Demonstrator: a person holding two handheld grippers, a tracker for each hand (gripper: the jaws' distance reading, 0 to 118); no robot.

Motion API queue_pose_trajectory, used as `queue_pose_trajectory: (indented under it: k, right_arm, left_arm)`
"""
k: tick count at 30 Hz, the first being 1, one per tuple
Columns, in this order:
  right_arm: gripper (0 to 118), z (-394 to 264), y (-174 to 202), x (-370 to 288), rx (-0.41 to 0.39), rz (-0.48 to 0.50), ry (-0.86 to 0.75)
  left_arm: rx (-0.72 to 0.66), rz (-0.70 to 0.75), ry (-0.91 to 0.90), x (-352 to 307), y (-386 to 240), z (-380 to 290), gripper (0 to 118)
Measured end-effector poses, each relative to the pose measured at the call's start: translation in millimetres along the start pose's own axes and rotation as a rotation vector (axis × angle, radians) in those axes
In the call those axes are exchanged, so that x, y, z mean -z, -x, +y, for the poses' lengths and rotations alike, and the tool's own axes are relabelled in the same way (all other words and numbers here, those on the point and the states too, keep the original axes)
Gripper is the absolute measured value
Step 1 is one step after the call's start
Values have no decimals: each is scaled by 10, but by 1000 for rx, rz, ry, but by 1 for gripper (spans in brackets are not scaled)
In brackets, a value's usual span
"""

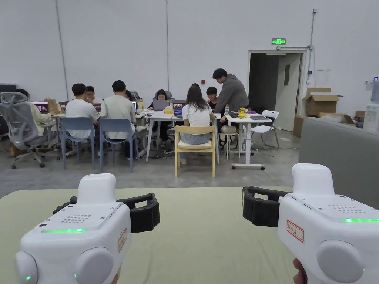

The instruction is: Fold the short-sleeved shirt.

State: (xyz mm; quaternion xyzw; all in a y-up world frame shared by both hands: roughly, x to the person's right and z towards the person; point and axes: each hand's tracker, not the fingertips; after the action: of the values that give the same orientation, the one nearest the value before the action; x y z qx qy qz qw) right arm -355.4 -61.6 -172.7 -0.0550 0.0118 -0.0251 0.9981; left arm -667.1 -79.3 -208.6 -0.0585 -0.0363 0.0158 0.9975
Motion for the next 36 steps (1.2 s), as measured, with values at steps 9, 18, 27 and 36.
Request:
queue_pose_trajectory:
  k: [9, 18, 27, 36]
  right_arm:
    - [118, 12, 69, 9, -1, 6, 0]
    - [118, 14, 110, -24, -33, -7, -11]
    - [118, 29, 141, -22, -28, -3, -16]
    - [118, 3, 171, -18, -24, 5, -2]
  left_arm:
    - [32, 23, -11, 2, 4, -23, 118]
    - [49, 26, -5, 15, -30, -95, 118]
    - [51, 28, -21, -19, -9, -21, 118]
    - [47, 32, -30, -37, 5, -13, 118]
